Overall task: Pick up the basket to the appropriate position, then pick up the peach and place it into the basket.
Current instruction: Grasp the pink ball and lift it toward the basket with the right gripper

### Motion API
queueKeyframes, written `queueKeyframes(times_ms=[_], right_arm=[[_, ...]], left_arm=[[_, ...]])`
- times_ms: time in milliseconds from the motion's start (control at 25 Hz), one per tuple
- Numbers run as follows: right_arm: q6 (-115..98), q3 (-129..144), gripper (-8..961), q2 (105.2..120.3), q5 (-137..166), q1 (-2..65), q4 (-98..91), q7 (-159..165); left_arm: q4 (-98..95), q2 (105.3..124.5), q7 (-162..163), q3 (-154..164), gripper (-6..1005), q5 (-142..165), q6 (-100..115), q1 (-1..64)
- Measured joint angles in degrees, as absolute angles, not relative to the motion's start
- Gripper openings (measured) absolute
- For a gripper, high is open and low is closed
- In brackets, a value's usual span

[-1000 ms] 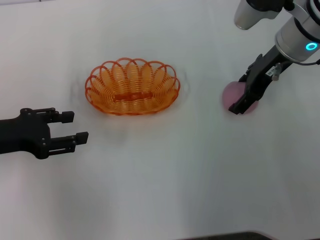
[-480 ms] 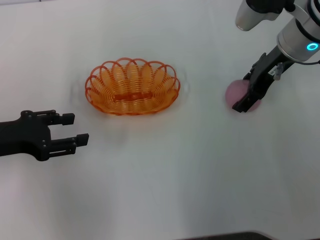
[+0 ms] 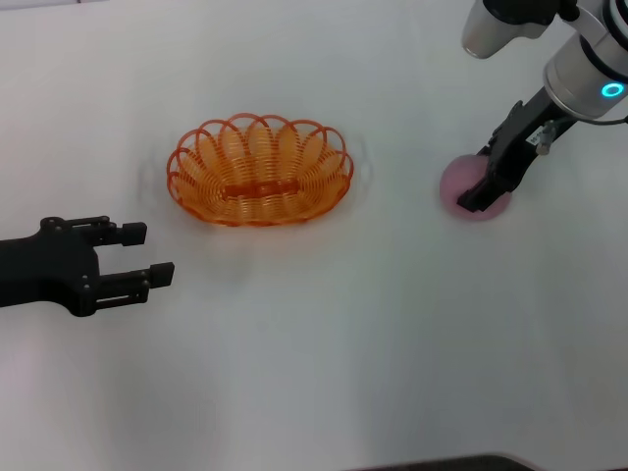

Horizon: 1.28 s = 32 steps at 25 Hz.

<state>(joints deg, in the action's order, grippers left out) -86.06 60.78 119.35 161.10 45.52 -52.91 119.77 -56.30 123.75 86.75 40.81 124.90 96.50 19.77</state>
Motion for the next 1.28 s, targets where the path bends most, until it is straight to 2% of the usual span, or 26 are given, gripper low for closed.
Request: queueKeyframes(times_ms=[40,480,920,1280], right_arm=[[-86.2,60.81,836,119.36,161.1,45.52,-52.91,119.68],[-86.24,61.39,382,119.44,161.1,45.72,-52.92,119.61],[-86.38,61.46,322,119.44,161.26,45.79,-53.26,119.61],[-90.56,61.43,224,119.44,160.82,45.97,-57.58,119.86]], left_arm=[[-56.31,123.75,86.75,40.78,674,124.9,96.46,19.77],[-56.34,123.75,86.75,40.74,674,124.91,96.28,19.78],[-56.34,123.75,86.75,40.69,675,124.89,96.5,19.64],[-56.34,123.75,86.75,40.69,674,124.89,96.56,19.6]])
